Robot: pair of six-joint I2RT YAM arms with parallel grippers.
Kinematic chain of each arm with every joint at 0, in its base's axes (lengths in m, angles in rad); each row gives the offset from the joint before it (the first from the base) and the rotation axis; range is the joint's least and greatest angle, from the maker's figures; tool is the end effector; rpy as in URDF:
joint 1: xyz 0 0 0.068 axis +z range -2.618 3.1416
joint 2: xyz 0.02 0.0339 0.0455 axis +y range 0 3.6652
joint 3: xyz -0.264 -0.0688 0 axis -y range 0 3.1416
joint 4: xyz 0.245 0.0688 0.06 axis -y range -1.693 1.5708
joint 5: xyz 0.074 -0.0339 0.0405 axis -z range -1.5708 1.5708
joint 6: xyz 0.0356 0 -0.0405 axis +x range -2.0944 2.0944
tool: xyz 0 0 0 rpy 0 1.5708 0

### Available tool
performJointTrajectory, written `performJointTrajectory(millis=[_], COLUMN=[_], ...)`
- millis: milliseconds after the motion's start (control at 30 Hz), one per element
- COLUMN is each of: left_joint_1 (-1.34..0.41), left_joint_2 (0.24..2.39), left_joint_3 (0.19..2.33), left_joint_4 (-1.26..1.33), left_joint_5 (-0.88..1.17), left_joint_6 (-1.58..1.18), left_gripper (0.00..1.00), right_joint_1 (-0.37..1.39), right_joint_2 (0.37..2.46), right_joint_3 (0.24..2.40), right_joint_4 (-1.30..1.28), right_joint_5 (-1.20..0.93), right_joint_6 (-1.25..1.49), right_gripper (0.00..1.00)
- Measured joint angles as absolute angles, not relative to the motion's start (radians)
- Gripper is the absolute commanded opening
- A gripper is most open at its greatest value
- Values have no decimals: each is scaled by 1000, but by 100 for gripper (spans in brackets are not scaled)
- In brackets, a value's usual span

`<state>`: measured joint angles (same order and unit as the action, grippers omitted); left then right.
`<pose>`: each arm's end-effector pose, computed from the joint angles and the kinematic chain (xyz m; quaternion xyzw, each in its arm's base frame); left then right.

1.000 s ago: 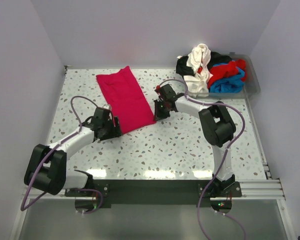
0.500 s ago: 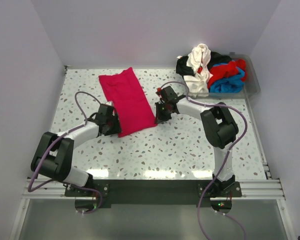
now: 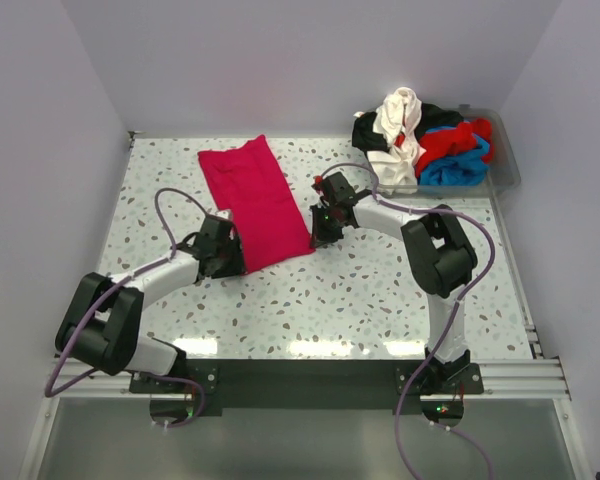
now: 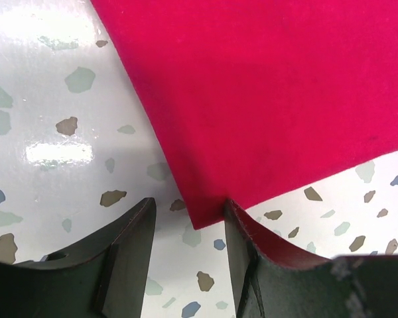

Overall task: Fold and stack the t-shirts
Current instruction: Fold the tshirt

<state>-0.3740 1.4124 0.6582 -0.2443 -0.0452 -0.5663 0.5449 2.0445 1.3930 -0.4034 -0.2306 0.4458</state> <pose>0.2401 -0.0925 0.1581 -0.0984 0.9541 -0.1085 0.2614 0.3594 0.2274 0.1531 -0.0769 0.9579 0.2183 0.1701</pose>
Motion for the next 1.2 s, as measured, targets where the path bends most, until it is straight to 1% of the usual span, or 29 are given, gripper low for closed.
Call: performJointTrajectory(millis=[133, 167, 200, 267, 300, 367, 400, 567, 633, 667, 700, 1000, 1200], left_joint_1=[-390, -398, -405, -421, -428, -439, -442, -453, -457, -459, -460, -462, -467], left_joint_2=[1420, 1428, 1438, 1462, 1471, 1483, 1485, 1485, 1478, 1472, 1463, 1325, 1230], left_joint_3=[665, 672, 683, 704, 712, 721, 723, 725, 724, 723, 720, 672, 672], left_joint_4=[-249, -253, -260, -268, -272, -276, -279, -294, -307, -316, -326, -398, -469], left_joint_5=[-68, -78, -87, -106, -114, -129, -135, -155, -156, -156, -155, -52, 54], left_joint_6=[-567, -568, -569, -570, -574, -585, -588, -603, -612, -614, -619, -605, -579], left_gripper=[49, 47, 43, 39, 33, 28, 23, 16, 11, 4, 0, 0, 0], right_joint_1=[545, 545, 545, 545, 545, 545, 545, 545, 545, 545, 545, 553, 556], right_joint_2=[2045, 2045, 2045, 2045, 2045, 2045, 2045, 2044, 2042, 2041, 2040, 1997, 1858], right_joint_3=[1393, 1393, 1393, 1393, 1393, 1393, 1393, 1393, 1393, 1393, 1393, 1380, 1308], right_joint_4=[-403, -403, -403, -403, -403, -403, -403, -407, -414, -422, -430, -577, -699], right_joint_5=[-231, -231, -231, -231, -231, -232, -232, -232, -232, -232, -232, -226, -227], right_joint_6=[446, 446, 446, 446, 447, 447, 447, 448, 448, 448, 447, 410, 369], right_gripper=[0, 0, 0, 0, 0, 0, 0, 0, 0, 0, 0, 0, 0])
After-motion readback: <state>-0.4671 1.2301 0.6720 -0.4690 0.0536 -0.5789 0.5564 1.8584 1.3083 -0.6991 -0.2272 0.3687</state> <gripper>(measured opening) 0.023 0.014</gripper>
